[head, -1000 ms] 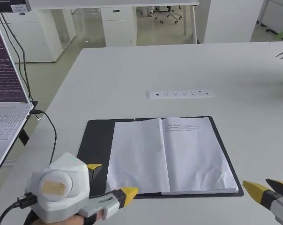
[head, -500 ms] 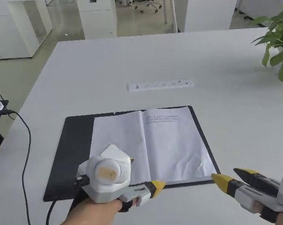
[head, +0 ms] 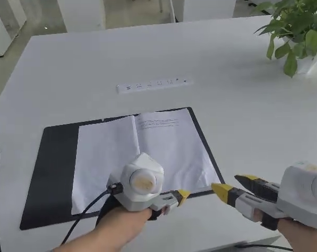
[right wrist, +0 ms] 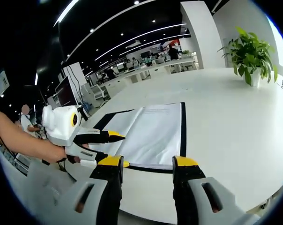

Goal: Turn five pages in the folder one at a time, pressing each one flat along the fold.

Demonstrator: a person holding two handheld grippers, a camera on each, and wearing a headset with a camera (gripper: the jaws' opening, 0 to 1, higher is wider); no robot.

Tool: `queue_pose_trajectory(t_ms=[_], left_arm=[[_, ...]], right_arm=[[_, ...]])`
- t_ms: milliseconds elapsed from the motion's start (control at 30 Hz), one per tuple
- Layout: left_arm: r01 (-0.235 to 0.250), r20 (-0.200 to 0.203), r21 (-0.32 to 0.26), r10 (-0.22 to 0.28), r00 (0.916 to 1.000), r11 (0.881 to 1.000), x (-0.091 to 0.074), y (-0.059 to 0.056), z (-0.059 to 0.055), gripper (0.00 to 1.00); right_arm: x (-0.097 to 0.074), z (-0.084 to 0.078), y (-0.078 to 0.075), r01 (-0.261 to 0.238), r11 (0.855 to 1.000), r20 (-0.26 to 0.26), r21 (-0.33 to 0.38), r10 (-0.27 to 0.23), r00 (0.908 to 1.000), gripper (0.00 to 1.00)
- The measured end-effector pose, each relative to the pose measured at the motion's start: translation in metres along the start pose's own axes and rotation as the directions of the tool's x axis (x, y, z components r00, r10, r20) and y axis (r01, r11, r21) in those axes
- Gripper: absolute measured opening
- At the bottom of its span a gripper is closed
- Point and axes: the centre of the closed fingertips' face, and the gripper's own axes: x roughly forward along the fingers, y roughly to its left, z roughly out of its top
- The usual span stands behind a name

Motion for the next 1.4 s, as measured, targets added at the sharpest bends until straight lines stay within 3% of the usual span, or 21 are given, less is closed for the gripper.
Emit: queue_pose_trajectory(t_ms=[233,533,733,1000,1167,1400], left_arm=[[-0.006,-0.002,-0.024,0.006,1.0,1.0,0.023,-0.003,-0.001,0.53],[-0.053,0.047,-0.083,0.057,0.9973,0.995,0.046,0.003,0.008,0.5],[-0.085,0.012,-0.038,0.086,0.9963,0.996,0.054,0.005,-0.006,0.43],[-0.075,0.092,0.002,0.075,0.993,0.997,0.053,0.005,-0.007,0.41],[-0.079,0.126,-0.017,0.081,0.9887,0.997,0.053,0.009,-0.008,0.31],[-0.07,0.155,-0.033,0.074,0.9851,0.997,0.053,0.008,-0.01,0.3]], right_arm=[[0.004,-0.002,-0.003,0.006,1.0,-0.007,0.011,-0.006,1.0,0.4],[0.008,-0.003,-0.008,0.012,1.0,-0.015,0.025,-0.011,0.9998,0.39],[0.012,-0.005,-0.012,0.014,1.0,-0.03,0.02,-0.014,0.9995,0.39],[0.017,-0.003,-0.015,0.017,0.999,-0.018,0.03,-0.017,0.9997,0.39],[0.02,-0.005,-0.014,0.008,1.0,-0.032,0.022,-0.007,0.9995,0.39],[0.023,-0.007,-0.014,-0.003,1.0,-0.04,0.022,0.004,0.9992,0.39]])
